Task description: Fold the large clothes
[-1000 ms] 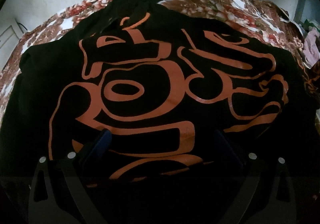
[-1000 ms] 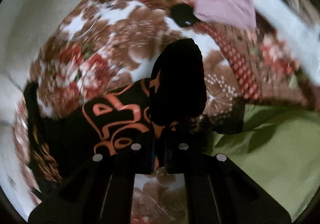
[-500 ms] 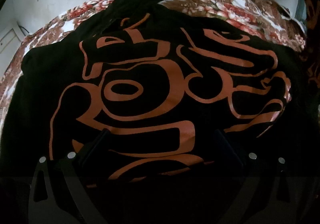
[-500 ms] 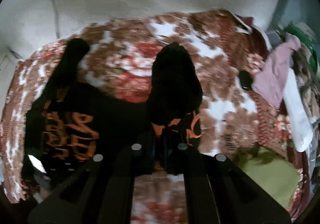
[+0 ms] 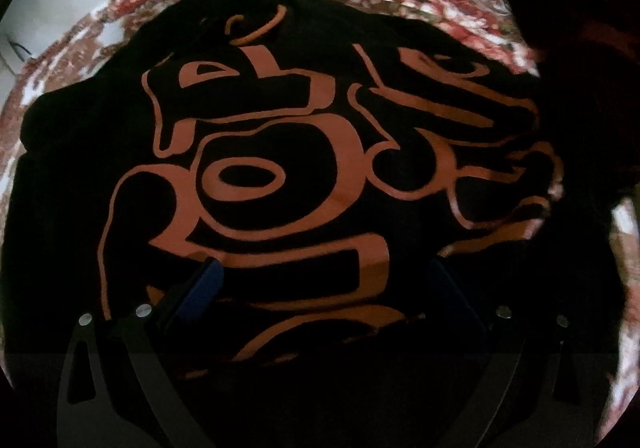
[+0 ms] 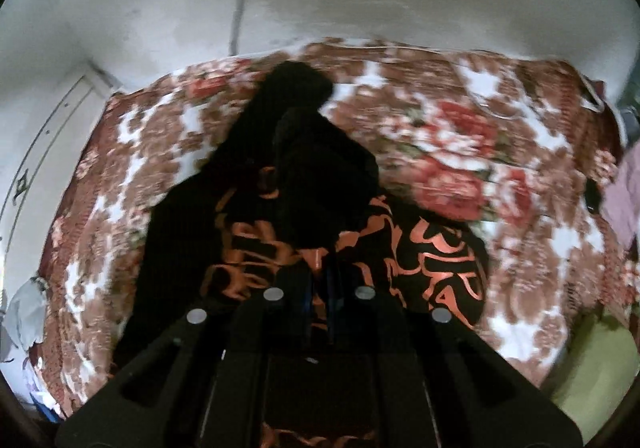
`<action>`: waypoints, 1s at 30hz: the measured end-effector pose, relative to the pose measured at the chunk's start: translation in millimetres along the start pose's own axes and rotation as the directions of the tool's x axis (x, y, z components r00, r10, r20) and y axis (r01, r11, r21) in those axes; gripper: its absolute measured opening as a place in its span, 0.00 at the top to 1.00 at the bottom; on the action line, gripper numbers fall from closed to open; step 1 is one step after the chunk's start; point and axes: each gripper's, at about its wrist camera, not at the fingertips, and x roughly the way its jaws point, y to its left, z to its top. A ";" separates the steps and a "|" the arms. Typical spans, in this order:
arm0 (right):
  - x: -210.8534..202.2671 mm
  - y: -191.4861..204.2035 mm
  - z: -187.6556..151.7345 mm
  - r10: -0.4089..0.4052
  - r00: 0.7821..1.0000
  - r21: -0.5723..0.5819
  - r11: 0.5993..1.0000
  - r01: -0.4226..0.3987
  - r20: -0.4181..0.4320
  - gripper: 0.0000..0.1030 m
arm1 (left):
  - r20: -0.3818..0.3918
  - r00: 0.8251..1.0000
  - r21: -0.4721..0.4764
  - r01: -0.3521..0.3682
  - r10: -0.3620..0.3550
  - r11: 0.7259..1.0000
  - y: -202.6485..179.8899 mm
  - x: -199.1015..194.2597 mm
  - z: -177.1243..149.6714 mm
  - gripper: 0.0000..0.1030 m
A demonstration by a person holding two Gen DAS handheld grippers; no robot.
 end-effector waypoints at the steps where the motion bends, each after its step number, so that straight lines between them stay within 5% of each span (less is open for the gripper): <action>1: 4.7 11.8 -0.2 0.012 1.000 -0.011 1.000 -0.012 -0.003 0.94 | 0.011 1.000 -0.007 0.013 -0.013 1.000 7.5 -10.3 -2.3 0.05; 10: 89.8 116.5 -13.6 0.127 0.988 -0.079 0.988 -0.134 -0.086 0.94 | 0.147 0.988 -0.219 -0.011 0.044 0.976 137.5 -104.0 -63.1 0.05; 16: 150.6 169.5 -42.9 0.195 0.968 -0.060 0.977 -0.206 -0.156 0.94 | 0.118 0.979 -0.245 -0.133 0.165 0.960 198.5 -139.1 -101.7 0.05; 25: 216.5 201.4 -105.5 0.222 0.941 -0.020 0.972 -0.234 -0.255 0.93 | 0.050 0.985 -0.239 -0.152 0.168 0.959 241.9 -152.6 -132.1 0.05; 27: 223.2 195.8 -119.0 0.245 0.932 0.022 0.968 -0.248 -0.269 0.86 | 0.029 0.988 -0.277 -0.135 0.149 0.951 251.7 -153.2 -134.9 0.05; 30: 223.2 193.0 -131.7 0.349 0.899 0.068 0.937 -0.344 -0.265 0.46 | 0.022 0.989 -0.321 -0.132 0.146 0.938 263.5 -158.2 -132.1 0.05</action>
